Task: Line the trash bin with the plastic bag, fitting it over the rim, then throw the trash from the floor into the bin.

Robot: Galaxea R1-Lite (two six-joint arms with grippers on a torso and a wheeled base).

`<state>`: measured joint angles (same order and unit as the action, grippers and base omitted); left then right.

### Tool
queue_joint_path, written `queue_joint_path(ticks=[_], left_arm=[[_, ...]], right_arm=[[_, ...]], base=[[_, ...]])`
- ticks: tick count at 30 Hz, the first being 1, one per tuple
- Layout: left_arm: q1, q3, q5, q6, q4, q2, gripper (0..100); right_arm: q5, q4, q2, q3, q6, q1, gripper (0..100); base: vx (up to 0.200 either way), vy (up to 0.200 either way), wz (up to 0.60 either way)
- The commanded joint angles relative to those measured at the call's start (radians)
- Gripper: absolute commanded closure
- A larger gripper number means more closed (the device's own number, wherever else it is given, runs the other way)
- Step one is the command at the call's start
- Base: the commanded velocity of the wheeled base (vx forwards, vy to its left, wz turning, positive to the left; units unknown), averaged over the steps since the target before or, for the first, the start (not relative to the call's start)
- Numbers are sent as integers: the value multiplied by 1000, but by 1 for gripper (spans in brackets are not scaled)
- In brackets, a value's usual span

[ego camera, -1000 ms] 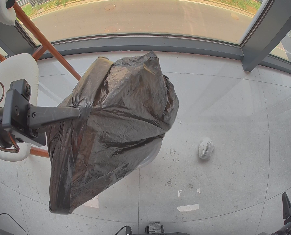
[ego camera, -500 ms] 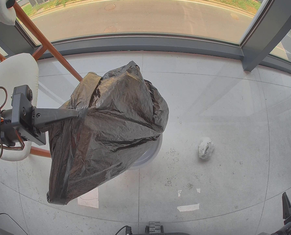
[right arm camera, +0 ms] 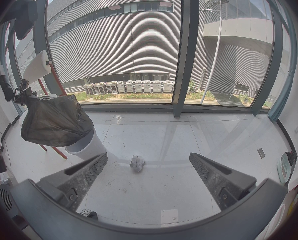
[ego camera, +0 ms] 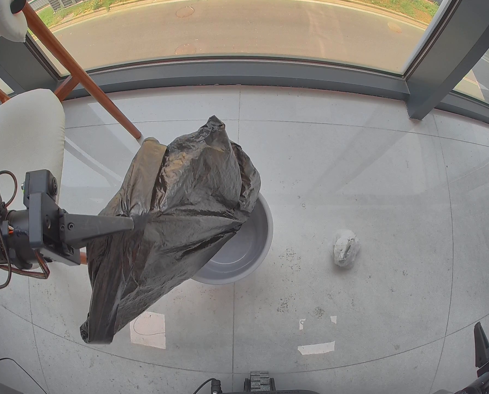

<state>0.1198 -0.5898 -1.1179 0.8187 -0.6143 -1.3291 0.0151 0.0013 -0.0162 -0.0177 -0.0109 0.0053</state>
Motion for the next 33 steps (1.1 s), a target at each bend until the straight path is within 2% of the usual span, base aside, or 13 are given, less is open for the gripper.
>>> queue_joint_path(ticks=[1,6,13,16,19,21,22,24,25,26,30,33], left_arm=[[-2,22,3,0,1,5,100],[-9,21,15,2,5,-4,100],[-17,-15,181,-4,2,-111,100],[3,-31,239,-6,-1,-134,100],[75,-82,354,-41,-1,-182,100],[110,-105,423,-93,1,-213,100],[149,-120,490,-153,1,-243,100],[195,-140,547,-225,7,-269,100],[202,-145,553,-236,8,-272,100],[228,-156,578,-291,10,-286,100],[265,-179,579,-444,7,-335,100],[265,-211,581,-762,13,-423,100]], right_arm=[[0,0,13,18,0,1,0],[-1,0,13,18,0,1,0],[-1,0,15,18,0,1,0],[0,-1,13,18,0,1,0],[0,-1,13,18,0,1,0],[-1,0,15,18,0,1,0],[-1,-1,13,18,0,1,0],[0,0,15,18,0,1,0],[-1,0,13,18,0,1,0],[0,0,15,18,0,1,0],[-1,0,15,18,0,1,0],[0,0,13,18,-1,-1,0]], base=[[0,0,0],[0,0,0],[0,0,0],[0,0,0],[0,0,0],[0,0,0],[0,0,0],[0,0,0],[0,0,0],[0,0,0],[0,0,0],[0,0,0]])
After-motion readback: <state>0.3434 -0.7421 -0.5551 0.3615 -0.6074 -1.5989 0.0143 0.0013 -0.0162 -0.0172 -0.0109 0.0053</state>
